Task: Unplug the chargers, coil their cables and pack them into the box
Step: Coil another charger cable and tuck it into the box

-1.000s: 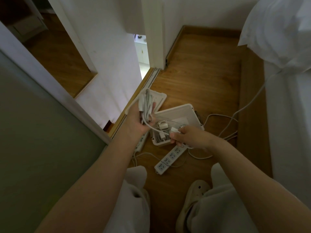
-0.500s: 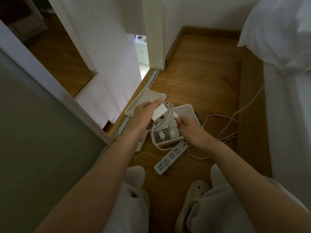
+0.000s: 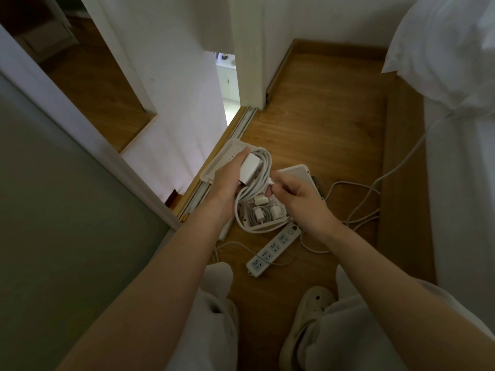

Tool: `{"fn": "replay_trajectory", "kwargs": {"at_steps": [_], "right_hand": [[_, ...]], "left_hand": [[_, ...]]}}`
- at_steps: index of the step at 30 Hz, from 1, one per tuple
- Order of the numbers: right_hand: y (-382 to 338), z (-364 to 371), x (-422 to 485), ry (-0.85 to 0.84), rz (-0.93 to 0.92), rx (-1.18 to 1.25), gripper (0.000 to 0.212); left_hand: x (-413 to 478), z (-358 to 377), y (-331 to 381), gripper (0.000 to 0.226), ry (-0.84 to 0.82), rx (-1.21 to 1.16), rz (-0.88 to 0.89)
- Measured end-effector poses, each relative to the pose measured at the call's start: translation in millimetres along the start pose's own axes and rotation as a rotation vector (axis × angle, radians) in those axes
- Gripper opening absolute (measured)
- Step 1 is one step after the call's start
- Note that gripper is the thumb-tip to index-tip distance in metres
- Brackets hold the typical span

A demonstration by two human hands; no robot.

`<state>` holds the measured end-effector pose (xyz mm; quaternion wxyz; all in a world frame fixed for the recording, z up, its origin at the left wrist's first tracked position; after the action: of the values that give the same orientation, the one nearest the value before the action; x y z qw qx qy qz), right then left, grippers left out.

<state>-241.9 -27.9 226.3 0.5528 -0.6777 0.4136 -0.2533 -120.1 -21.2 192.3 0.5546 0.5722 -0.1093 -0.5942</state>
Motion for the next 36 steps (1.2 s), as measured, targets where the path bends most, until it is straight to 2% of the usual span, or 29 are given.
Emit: {"fn": "replay_trajectory", "kwargs": {"at_steps": [2, 4, 10, 13, 16, 18, 22, 26, 31, 36], "right_hand": [[2, -4, -1, 0.045, 0.023, 0.104, 0.03], [10, -4, -1, 0.062, 0.075, 0.189, 0.023], [21, -8, -4, 0.096, 0.174, 0.244, 0.014], [27, -2, -6, 0.104, 0.25, 0.293, 0.017], [31, 6, -7, 0.103, 0.312, 0.356, 0.032], [26, 6, -7, 0.128, 0.292, 0.376, 0.04], [4, 4, -10, 0.162, 0.131, 0.386, 0.038], [-17, -2, -19, 0.237, -0.057, 0.171, 0.033], [-8, -10, -15, 0.304, -0.006, 0.111, 0.026], [5, -13, -12, 0.311, 0.074, 0.093, 0.011]], "left_hand": [[0, 4, -2, 0.04, -0.024, -0.045, -0.021], [0, 5, -3, 0.039, -0.02, -0.06, -0.016], [0, 2, -14, 0.035, -0.009, 0.096, -0.035], [2, -3, -7, 0.034, 0.083, 0.287, 0.07], [1, -2, 2, 0.04, 0.133, 0.415, 0.202], [-1, -2, 4, 0.037, 0.171, 0.394, 0.249], [-6, 1, 13, 0.035, 0.21, 0.301, 0.348], [-12, 7, 19, 0.032, 0.22, 0.353, 0.454], [-10, 8, 14, 0.03, 0.239, 0.388, 0.423], [-12, 12, 17, 0.03, 0.226, 0.463, 0.496]]}}
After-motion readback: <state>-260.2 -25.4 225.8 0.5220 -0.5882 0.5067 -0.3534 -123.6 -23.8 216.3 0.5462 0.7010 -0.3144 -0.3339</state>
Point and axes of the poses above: each hand's wrist, its own x-axis towards the middle knuckle, its own z-axis out of the palm, y = z × x, the point moved 9 cm from there along x, towards the middle knuckle, and after that the axes turned 6 degrees about -x, right-handed, at the moved point
